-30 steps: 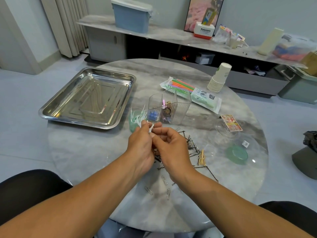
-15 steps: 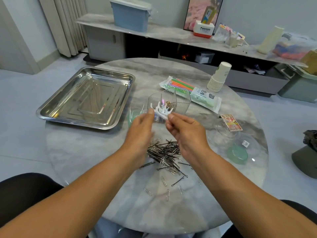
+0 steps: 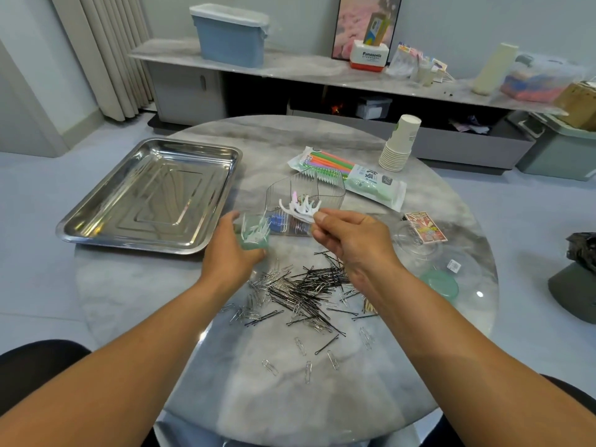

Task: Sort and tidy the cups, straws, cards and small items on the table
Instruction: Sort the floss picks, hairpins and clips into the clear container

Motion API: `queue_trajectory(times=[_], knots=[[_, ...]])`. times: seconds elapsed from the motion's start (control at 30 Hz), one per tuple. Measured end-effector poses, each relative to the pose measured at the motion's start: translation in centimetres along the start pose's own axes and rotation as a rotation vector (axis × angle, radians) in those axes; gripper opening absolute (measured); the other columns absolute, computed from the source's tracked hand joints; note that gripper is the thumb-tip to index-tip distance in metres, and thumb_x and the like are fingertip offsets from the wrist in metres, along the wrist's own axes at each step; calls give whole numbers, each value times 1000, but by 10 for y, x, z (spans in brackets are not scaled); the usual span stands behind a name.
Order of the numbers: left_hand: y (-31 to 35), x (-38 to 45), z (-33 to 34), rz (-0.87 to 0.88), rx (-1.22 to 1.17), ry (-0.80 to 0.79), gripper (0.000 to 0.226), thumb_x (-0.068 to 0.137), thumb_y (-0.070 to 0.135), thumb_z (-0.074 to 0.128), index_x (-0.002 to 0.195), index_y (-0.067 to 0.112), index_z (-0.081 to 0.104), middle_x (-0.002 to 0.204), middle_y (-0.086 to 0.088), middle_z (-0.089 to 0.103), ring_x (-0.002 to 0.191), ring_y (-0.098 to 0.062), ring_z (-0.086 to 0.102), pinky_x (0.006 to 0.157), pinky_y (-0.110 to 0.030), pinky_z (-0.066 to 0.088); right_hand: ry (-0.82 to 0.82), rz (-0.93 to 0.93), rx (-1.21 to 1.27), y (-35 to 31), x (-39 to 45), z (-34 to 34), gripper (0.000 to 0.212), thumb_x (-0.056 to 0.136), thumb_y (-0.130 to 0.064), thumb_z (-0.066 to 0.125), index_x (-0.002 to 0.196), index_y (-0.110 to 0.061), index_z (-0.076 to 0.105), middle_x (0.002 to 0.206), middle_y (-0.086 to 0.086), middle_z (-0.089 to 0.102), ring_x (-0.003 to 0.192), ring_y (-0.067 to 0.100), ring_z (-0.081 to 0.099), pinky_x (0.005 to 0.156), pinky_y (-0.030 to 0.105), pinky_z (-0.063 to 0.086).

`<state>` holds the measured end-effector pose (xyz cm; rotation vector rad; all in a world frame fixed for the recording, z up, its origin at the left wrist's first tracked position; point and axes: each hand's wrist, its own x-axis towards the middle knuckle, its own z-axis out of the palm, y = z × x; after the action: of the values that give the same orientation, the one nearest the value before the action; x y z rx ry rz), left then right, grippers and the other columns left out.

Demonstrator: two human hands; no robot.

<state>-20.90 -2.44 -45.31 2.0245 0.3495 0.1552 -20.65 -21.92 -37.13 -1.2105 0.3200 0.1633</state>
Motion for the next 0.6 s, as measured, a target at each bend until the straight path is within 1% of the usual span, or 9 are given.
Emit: queue_trajectory(times=[0.03, 0.07, 0.1, 0.2, 0.27, 0.33, 0.4, 0.5, 0.6], knots=[[0, -1, 1, 35, 49, 10, 86, 74, 14, 87, 146, 25, 41, 133, 0, 50, 94, -9, 63, 73, -15, 54, -13, -10, -43, -1, -1, 0, 9, 81, 8, 77, 88, 3, 74, 81, 15, 76, 70, 22, 73, 68, 25, 63], [2, -2, 2, 75, 114, 15, 82, 73, 17, 84, 143, 28, 44, 128, 3, 45, 90, -5, 59, 66, -8, 48, -30, -24, -89, -2, -2, -1, 9, 81, 8, 77, 87, 3, 74, 81, 16, 76, 70, 23, 73, 67, 25, 63], [4, -4, 3, 120, 171, 9, 81, 70, 23, 82, 141, 33, 43, 123, 6, 38, 89, -5, 57, 67, -9, 46, -48, -42, -137, -4, -2, -1, 9, 81, 8, 77, 88, 3, 74, 81, 17, 76, 70, 24, 72, 66, 24, 62], [15, -12, 5, 213, 277, -55, 79, 60, 48, 70, 132, 47, 38, 117, 12, 31, 101, -14, 54, 85, -32, 51, -86, -99, -269, -8, -1, 0, 9, 80, 9, 78, 87, 4, 75, 76, 16, 74, 65, 22, 70, 62, 22, 60], [16, -15, 7, 273, 329, -59, 78, 62, 44, 72, 133, 45, 39, 120, 13, 34, 112, -15, 47, 94, -39, 48, -104, -114, -358, -7, 0, 0, 9, 80, 9, 79, 86, 5, 74, 75, 17, 73, 63, 22, 70, 62, 24, 61], [14, -17, 9, 311, 348, -43, 76, 67, 35, 76, 134, 40, 41, 126, 11, 43, 117, -16, 43, 94, -42, 46, -124, -110, -448, -5, 0, 1, 9, 79, 8, 80, 85, 4, 74, 76, 18, 73, 63, 23, 70, 63, 26, 62], [13, -18, 9, 306, 321, -31, 74, 69, 33, 75, 134, 42, 41, 129, 12, 49, 118, -17, 43, 92, -42, 46, -130, -106, -526, -3, -1, 1, 9, 79, 6, 81, 84, 2, 75, 77, 18, 75, 65, 24, 71, 67, 30, 63], [13, -19, 9, 303, 285, -15, 76, 70, 31, 75, 136, 45, 41, 132, 10, 51, 120, -17, 44, 93, -42, 46, -120, -116, -582, -3, -1, 1, 8, 79, 4, 82, 81, -1, 76, 76, 16, 75, 66, 26, 73, 74, 36, 64], [14, -21, 8, 341, 294, -11, 76, 72, 26, 77, 137, 46, 43, 132, 10, 50, 122, -17, 43, 92, -37, 43, -149, -102, -591, -4, -1, 1, 9, 79, 4, 82, 80, -2, 76, 72, 14, 75, 65, 25, 72, 74, 36, 64]])
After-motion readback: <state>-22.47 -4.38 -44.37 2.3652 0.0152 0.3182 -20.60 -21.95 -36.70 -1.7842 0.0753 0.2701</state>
